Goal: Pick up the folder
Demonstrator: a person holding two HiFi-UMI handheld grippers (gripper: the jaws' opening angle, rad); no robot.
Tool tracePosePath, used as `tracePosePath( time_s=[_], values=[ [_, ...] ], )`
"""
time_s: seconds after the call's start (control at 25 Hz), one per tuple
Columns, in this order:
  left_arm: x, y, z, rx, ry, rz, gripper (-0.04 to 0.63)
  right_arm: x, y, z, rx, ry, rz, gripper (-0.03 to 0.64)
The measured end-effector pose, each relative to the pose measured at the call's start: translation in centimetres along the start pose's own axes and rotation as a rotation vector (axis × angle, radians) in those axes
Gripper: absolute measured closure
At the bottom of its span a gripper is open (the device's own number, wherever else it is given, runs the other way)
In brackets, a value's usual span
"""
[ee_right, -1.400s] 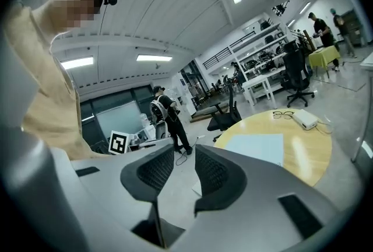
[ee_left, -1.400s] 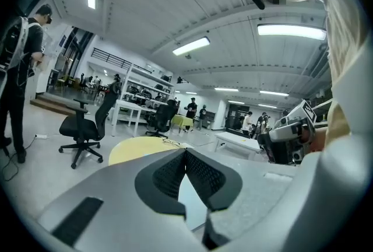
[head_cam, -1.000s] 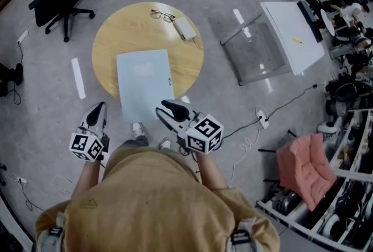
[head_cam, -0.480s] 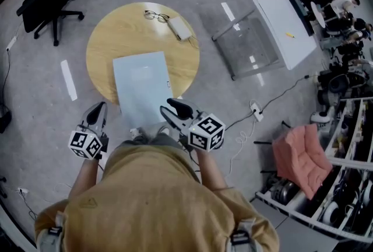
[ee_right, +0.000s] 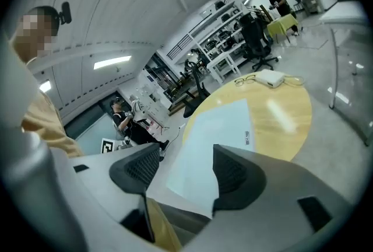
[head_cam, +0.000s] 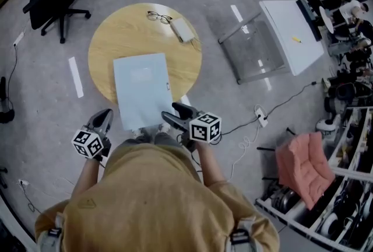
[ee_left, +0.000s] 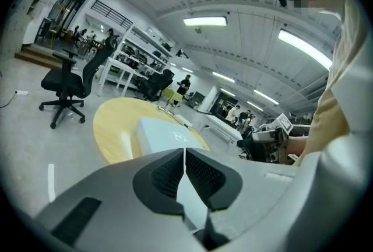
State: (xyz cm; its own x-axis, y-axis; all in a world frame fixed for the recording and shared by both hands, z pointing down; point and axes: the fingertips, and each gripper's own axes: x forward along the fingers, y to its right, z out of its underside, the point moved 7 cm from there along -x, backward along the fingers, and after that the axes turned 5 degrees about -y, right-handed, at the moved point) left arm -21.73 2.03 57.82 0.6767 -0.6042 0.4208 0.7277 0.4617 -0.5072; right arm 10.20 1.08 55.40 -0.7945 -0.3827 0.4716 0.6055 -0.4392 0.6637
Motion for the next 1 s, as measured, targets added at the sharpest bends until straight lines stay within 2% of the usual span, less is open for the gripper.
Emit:
tracePosePath(
  time_s=[0.28, 0.48, 0.64, 0.8, 1.0],
  values=[
    [1.1, -0.9, 2.0, -0.101, -0.067, -0.006, 0.562, 0.7, 4.8, 1.9, 0.119, -0.060, -0.013, 0.320],
    [1.9, -0.7, 3.5, -0.168, -0.098, 0.004, 0.485, 0.6, 6.8, 2.5, 0.171, -0.085, -0.019, 0.313],
    [2.6, -0.9, 4.2, -0.244, -0.074, 0.031, 0.418, 1.2, 8.1, 3.6, 0.193, -0.151, -0.041, 0.299],
    [3.8, -1.8, 5.5, -0.304, -0.112, 0.057, 0.344, 1.7, 9.8, 4.8, 0.278, -0.166, -0.072, 0.287],
    [4.5, -3.4, 8.3, -0.452, -0.130, 0.104, 0.285, 2.7, 11.3, 6.4, 0.357, -0.190, -0.117, 0.278]
  ],
)
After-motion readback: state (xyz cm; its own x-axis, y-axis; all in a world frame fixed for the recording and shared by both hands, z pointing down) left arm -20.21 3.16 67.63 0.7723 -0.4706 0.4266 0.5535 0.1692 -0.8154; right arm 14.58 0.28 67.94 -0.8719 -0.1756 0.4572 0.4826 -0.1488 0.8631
